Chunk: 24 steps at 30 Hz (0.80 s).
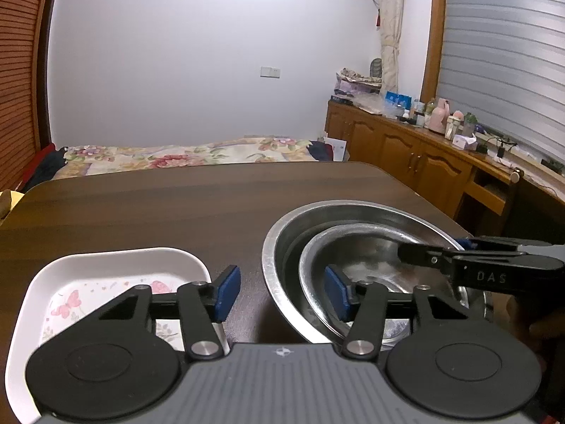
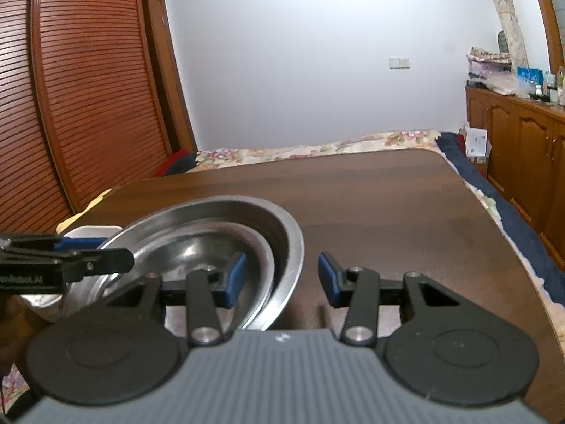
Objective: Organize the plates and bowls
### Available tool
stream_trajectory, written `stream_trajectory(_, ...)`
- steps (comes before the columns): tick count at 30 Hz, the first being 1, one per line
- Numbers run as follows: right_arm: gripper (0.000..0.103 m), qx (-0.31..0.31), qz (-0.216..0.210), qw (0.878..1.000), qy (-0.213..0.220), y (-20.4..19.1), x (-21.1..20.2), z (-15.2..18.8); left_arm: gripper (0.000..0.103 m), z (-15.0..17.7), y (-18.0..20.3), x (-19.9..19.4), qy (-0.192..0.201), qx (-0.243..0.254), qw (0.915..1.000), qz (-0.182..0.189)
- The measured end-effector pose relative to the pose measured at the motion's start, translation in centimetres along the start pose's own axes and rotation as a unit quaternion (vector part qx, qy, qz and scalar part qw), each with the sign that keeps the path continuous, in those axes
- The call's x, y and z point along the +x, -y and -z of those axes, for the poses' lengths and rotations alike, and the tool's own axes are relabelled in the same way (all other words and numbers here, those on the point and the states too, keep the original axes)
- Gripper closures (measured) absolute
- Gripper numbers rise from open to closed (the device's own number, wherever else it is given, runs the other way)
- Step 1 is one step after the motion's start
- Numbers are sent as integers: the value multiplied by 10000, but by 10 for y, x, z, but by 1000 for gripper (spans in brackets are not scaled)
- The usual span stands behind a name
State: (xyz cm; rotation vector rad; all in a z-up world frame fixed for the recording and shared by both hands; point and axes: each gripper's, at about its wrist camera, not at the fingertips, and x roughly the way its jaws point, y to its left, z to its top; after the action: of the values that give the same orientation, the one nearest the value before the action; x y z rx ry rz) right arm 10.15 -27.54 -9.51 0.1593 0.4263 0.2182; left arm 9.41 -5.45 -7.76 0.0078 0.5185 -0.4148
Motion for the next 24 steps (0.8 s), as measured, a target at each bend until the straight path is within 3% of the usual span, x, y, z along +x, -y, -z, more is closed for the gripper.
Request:
stream_trajectory(11,57,-44,38,10000,-22,-5,2,2,68,1,6,4,-30,-1,10000,-1)
stream_trajectory(15,65,-60,-1,10000,-53,-5,2,2,68,1,2,5,-21,-14,10000,-21)
stream_trajectory(24,74,-218,-36,9996,-155,-11,2,4,69,7,8,2,-35,-10,10000,-14)
